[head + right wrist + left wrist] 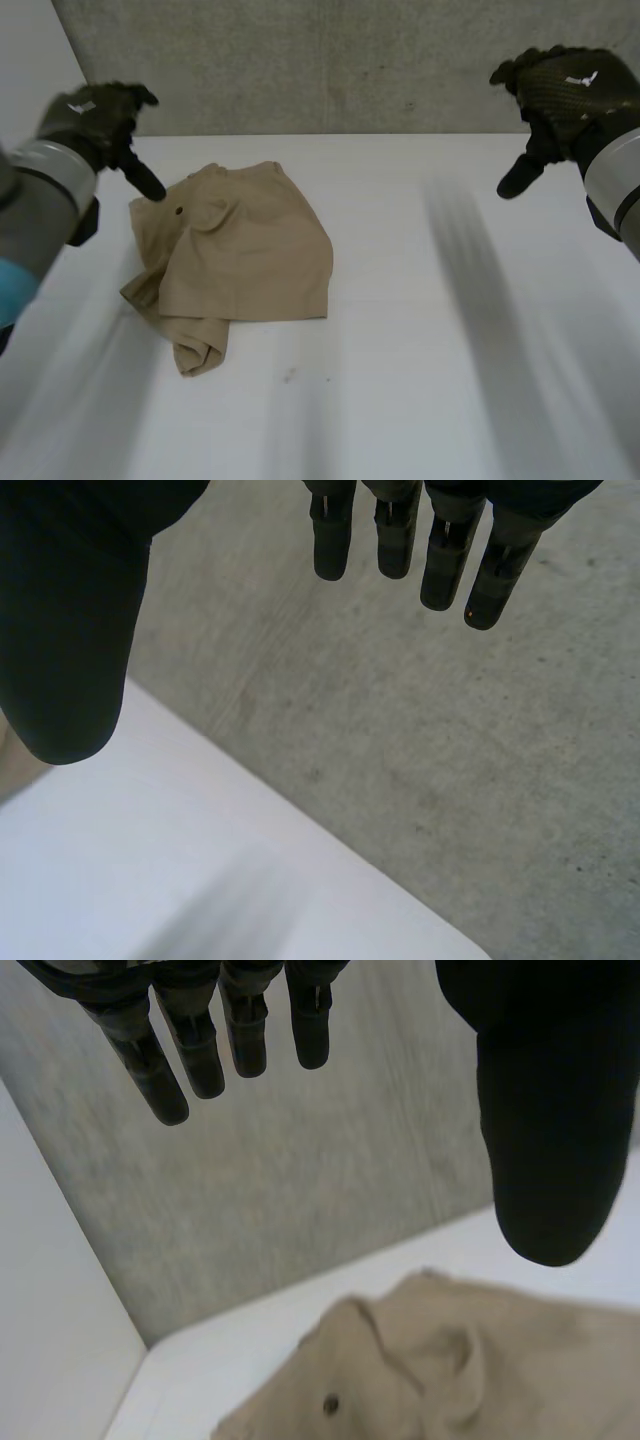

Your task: Fold the shorts.

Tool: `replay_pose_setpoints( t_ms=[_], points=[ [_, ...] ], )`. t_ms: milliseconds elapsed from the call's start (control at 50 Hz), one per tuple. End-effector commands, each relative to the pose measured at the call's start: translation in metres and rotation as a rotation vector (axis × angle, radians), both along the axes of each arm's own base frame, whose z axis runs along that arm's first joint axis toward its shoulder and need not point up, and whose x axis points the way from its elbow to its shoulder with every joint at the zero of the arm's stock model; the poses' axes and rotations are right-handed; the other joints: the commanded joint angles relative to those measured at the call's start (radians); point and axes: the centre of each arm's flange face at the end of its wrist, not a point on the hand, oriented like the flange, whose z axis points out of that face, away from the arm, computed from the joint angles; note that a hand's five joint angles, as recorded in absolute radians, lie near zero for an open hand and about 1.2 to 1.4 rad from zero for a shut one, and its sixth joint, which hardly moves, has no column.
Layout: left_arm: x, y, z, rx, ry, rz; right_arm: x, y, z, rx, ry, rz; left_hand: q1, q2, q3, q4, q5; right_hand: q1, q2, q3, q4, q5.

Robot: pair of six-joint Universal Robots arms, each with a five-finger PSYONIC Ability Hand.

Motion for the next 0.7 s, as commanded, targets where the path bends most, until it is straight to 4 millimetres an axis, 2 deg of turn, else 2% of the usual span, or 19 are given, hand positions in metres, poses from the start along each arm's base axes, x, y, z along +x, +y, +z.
replay_pose_setpoints(
  t_ms=[20,60,80,160,220,280,300,360,400,420,440,460,520,600,620,680,700],
  points=[
    [0.008,-0.055,-0.078,0.125,-0.205,0.031,0.003,-0.006,-0.023,0.013,0.14,0.005,0.013,0.013,0.015,0.011,0.007,-0.026,-0.043,-0.032,-0.056,-0.07],
    [0.012,-0.065,-0.094,0.156,-0.24,0.04,0.003,-0.007,-0.026,0.016,0.144,0.004,-0.034,-0.034,-0.031,-0.036,-0.04,-0.026,-0.043,-0.032,-0.056,-0.07],
    [0.013,-0.071,-0.11,0.183,-0.265,0.041,0.003,-0.007,-0.026,0.018,0.144,0.004,-0.052,-0.051,-0.049,-0.054,-0.058,-0.026,-0.043,-0.032,-0.056,-0.07],
    [0.009,-0.077,-0.137,0.232,-0.285,0.024,0.004,-0.008,-0.031,0.028,0.152,0.007,-0.049,-0.049,-0.046,-0.051,-0.055,-0.026,-0.043,-0.032,-0.056,-0.07],
    [0.005,-0.077,-0.147,0.249,-0.286,0.004,0.004,-0.009,-0.034,0.036,0.155,0.007,-0.026,-0.025,-0.023,-0.028,-0.032,-0.026,-0.043,-0.032,-0.056,-0.07],
    [-0.011,-0.07,-0.15,0.248,-0.273,-0.081,0.005,-0.01,-0.036,0.044,0.158,0.008,0.048,0.048,0.05,0.045,0.042,-0.026,-0.043,-0.032,-0.056,-0.07],
    [-0.022,-0.064,-0.15,0.245,-0.263,-0.135,0.005,-0.011,-0.038,0.048,0.16,0.008,0.138,0.138,0.141,0.136,0.132,-0.026,-0.043,-0.032,-0.056,-0.07],
    [-0.035,-0.056,-0.149,0.241,-0.248,-0.195,0.005,-0.011,-0.039,0.051,0.161,0.008,0.294,0.295,0.297,0.292,0.288,-0.026,-0.043,-0.032,-0.056,-0.07],
    [-0.045,-0.05,-0.149,0.241,-0.23,-0.234,0.005,-0.012,-0.04,0.052,0.163,0.009,0.51,0.511,0.513,0.508,0.505,-0.026,-0.043,-0.032,-0.056,-0.07],
    [-0.047,-0.049,-0.15,0.243,-0.225,-0.242,0.005,-0.011,-0.039,0.051,0.161,0.008,0.703,0.704,0.706,0.701,0.697,-0.026,-0.043,-0.032,-0.056,-0.07],
    [-0.049,-0.048,-0.15,0.243,-0.218,-0.244,0.005,-0.011,-0.039,0.051,0.161,0.008,1.002,1.002,1.005,1.0,0.996,-0.026,-0.043,-0.032,-0.056,-0.07],
    [-0.053,-0.047,-0.149,0.239,-0.209,-0.248,0.005,-0.011,-0.038,0.047,0.161,0.008,1.141,1.142,1.144,1.139,1.135,-0.026,-0.043,-0.032,-0.056,-0.07],
    [-0.061,-0.041,-0.148,0.24,-0.188,-0.251,0.004,-0.011,-0.037,0.041,0.16,0.006,1.142,1.143,1.145,1.14,1.136,-0.026,-0.043,-0.032,-0.056,-0.07],
    [-0.087,-0.011,-0.15,0.271,-0.159,-0.327,0.003,-0.012,-0.032,0.016,0.162,-0.001,1.142,1.143,1.145,1.14,1.136,-0.026,-0.043,-0.032,-0.056,-0.07],
    [-0.099,0.006,-0.148,0.28,-0.149,-0.371,0.003,-0.012,-0.031,0.008,0.163,-0.001,1.142,1.143,1.145,1.14,1.136,-0.026,-0.043,-0.032,-0.056,-0.07],
    [-0.113,0.035,-0.133,0.285,-0.123,-0.436,0.001,-0.013,-0.03,-0.001,0.172,-0.009,1.142,1.143,1.145,1.14,1.136,-0.026,-0.043,-0.032,-0.056,-0.07],
    [-0.119,0.056,-0.123,0.299,-0.106,-0.486,0.001,-0.013,-0.029,-0.003,0.173,-0.009,1.142,1.143,1.145,1.14,1.136,-0.026,-0.043,-0.032,-0.056,-0.07]
  ],
)
